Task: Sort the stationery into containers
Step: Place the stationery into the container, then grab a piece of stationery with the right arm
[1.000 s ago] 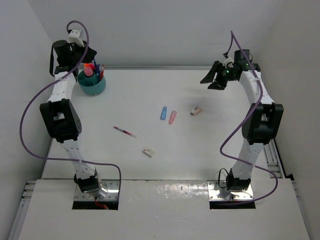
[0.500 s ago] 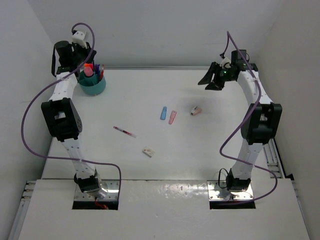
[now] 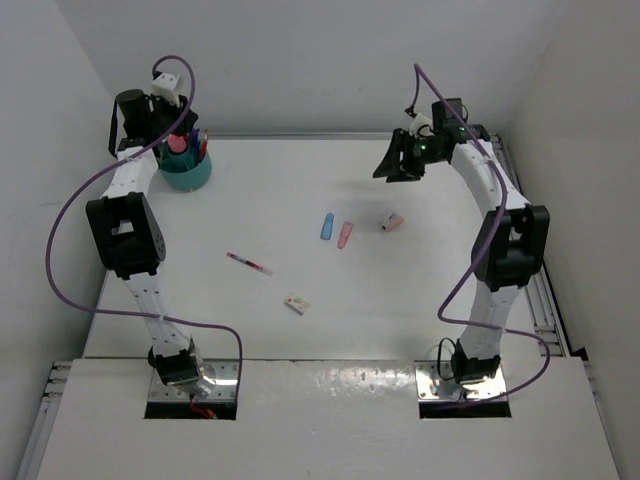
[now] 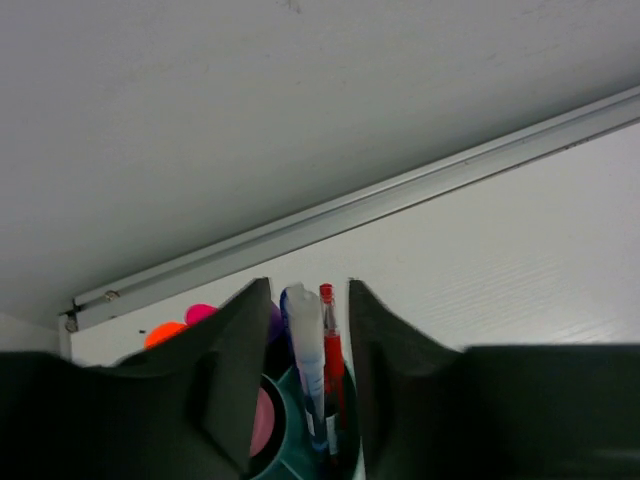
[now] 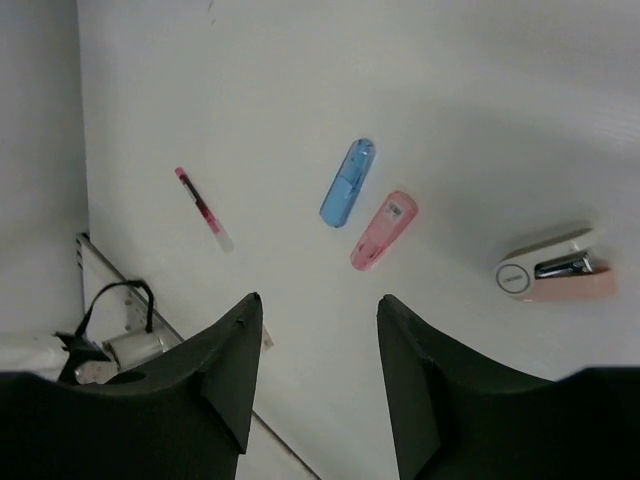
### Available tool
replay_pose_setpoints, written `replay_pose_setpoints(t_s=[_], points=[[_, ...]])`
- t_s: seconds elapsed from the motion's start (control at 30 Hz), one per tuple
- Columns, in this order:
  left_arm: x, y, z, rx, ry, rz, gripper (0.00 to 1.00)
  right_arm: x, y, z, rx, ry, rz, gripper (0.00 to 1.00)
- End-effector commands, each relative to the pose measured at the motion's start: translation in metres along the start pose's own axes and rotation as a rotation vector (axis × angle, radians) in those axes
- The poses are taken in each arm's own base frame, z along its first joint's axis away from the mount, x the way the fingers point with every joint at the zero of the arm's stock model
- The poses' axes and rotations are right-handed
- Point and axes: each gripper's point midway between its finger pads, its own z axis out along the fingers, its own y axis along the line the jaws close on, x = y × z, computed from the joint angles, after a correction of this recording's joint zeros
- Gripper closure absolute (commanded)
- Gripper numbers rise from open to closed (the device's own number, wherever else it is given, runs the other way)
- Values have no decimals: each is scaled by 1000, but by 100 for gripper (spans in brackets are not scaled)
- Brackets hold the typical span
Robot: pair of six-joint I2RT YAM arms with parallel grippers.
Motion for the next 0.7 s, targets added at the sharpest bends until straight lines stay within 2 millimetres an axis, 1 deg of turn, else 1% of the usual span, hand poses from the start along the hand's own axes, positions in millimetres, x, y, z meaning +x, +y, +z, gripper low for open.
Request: replay_pose_setpoints(t_s=[0.0,0.03,0.1,0.13,0.17,0.2,0.23,0.27,0.3,0.33,0.37,0.4,0.43,0.47,0.5,0.53,0.57,0.6,0.63,0.67], points=[[-15,-1,-2,0,-25,34,53,-9,46,-10,-56,-40,-199,51],[-22,-1,-4,-2,-32,39,44,-1,57,-3,-71,-17,-251,52],[-35,-1,-8,3,-54,36,33,9,69,6,-87,8,-307,54],[-51,2,-15,-6,-83,41,32,21,82,15,-110,35,-360,55],[-59,2,-19,-8,-101,4,31,29,89,20,-125,52,-391,55],[-72,7,-26,-14,-137,-6,31,37,97,24,-136,66,-446,57],[-94,8,-37,-20,-177,-7,31,56,113,36,-160,104,-497,58],[-105,6,-44,-16,-205,-85,30,63,117,43,-151,117,-534,58],[-120,13,-54,-34,-242,-94,30,71,122,50,-154,128,-591,58],[-146,12,-70,-47,-289,-101,30,86,137,61,-167,154,-643,59],[-153,13,-79,-56,-307,-155,30,93,137,74,-141,174,-671,60],[-168,21,-94,-88,-348,-156,30,99,140,85,-136,190,-706,61],[-190,19,-113,-104,-388,-149,30,107,158,94,-153,195,-752,61],[-197,20,-123,-120,-403,-160,30,116,155,112,-142,230,-756,62],[-195,28,-134,-152,-397,-167,30,119,157,123,-126,236,-772,62],[-209,25,-153,-165,-416,-149,30,123,175,131,-145,235,-806,63],[-211,25,-162,-181,-414,-126,30,133,170,150,-136,270,-806,63],[-209,22,-177,-191,-400,-118,30,136,187,155,-151,259,-829,63],[-209,21,-186,-203,-391,-84,30,141,190,163,-153,265,-836,63],[-190,24,-190,-219,-351,-100,30,148,188,175,-150,284,-840,62]])
